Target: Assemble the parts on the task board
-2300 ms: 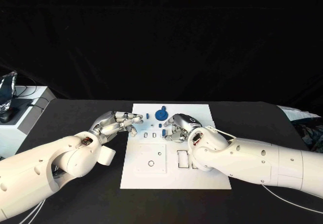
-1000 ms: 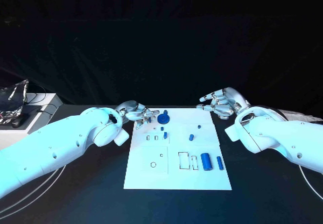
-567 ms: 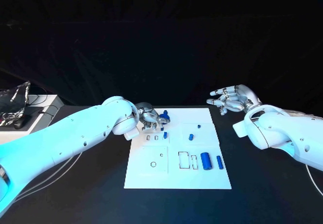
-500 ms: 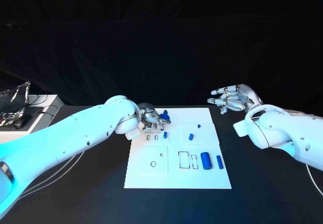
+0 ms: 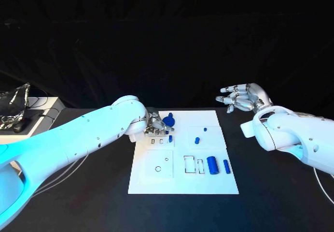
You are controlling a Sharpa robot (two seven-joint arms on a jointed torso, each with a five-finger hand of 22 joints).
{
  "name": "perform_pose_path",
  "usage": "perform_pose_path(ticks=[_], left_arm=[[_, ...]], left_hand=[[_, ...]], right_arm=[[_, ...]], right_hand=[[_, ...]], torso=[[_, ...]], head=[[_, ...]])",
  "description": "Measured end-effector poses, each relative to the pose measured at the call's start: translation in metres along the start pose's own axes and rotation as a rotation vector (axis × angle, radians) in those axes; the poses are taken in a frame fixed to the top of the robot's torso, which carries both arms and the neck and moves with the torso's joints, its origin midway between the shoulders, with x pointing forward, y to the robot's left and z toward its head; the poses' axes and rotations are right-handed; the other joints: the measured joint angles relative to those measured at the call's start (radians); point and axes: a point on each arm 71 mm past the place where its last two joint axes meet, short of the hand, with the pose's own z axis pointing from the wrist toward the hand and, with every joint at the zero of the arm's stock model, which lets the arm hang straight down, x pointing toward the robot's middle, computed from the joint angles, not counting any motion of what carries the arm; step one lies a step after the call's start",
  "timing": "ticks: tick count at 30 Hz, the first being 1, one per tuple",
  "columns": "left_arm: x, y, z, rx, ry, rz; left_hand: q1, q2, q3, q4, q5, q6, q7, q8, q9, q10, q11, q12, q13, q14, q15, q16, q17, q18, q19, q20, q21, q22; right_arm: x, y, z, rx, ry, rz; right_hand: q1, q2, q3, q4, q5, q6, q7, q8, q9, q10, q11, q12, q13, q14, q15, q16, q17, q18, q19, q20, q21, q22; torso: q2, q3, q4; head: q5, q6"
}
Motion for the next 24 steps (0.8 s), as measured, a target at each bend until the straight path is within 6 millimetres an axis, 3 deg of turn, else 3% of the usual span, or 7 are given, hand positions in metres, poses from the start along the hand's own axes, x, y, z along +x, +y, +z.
perform_pose_path(ticks=[2, 10, 24], left_arm=[[0.002, -0.002, 0.001, -0.003, 0.005, 0.009], [0.006, -0.007, 0.004, -0.009, 0.024, 0.027], [0.011, -0.009, 0.007, -0.013, 0.052, 0.045]], left_hand=[[0.001, -0.001, 0.0, 0.0, 0.0, 0.011, 0.002, -0.021, 0.012, 0.0, 0.0, -0.005, 0.004, 0.002, 0.002, 0.0, 0.009, 0.0, 0.004, 0.003, -0.006, 0.012], [0.001, -0.001, -0.019, 0.008, 0.0, 0.012, 0.001, -0.031, 0.034, 0.0, 0.0, -0.005, 0.007, 0.004, 0.004, 0.004, 0.029, 0.0, 0.007, 0.0, -0.006, 0.035], [0.018, 0.008, -0.025, 0.002, 0.0, 0.012, 0.001, -0.024, 0.062, -0.004, 0.004, -0.005, 0.007, 0.004, 0.004, 0.008, 0.042, 0.0, 0.011, 0.004, -0.014, 0.053]], right_arm=[[0.0, 0.0, 0.0, -0.003, -0.008, -0.002], [0.0, 0.001, 0.002, -0.006, -0.033, -0.005], [0.005, 0.002, 0.003, -0.006, -0.039, -0.003]], right_hand=[[-0.002, 0.002, -0.001, 0.001, 0.0, -0.004, 0.003, 0.007, -0.004, -0.01, 0.002, 0.01, -0.016, -0.008, 0.004, 0.004, -0.007, 0.0, -0.005, 0.005, -0.006, -0.004], [-0.004, 0.004, 0.0, 0.007, 0.0, -0.021, 0.003, 0.027, -0.017, -0.034, 0.003, 0.054, -0.083, -0.021, 0.007, 0.021, -0.037, 0.0, -0.01, 0.01, -0.007, -0.023], [-0.004, 0.004, -0.003, 0.01, 0.0, -0.024, 0.002, 0.038, -0.026, -0.045, 0.003, 0.089, -0.142, -0.025, 0.004, 0.037, -0.063, 0.0, -0.018, 0.01, 0.004, -0.043]], torso=[[0.0, -0.0007, 0.0006], [0.002, -0.0019, 0.0002], [0.002, -0.0019, 0.0016]], head=[[-0.001, 0.001], [-0.002, 0.0], [-0.007, -0.01]])
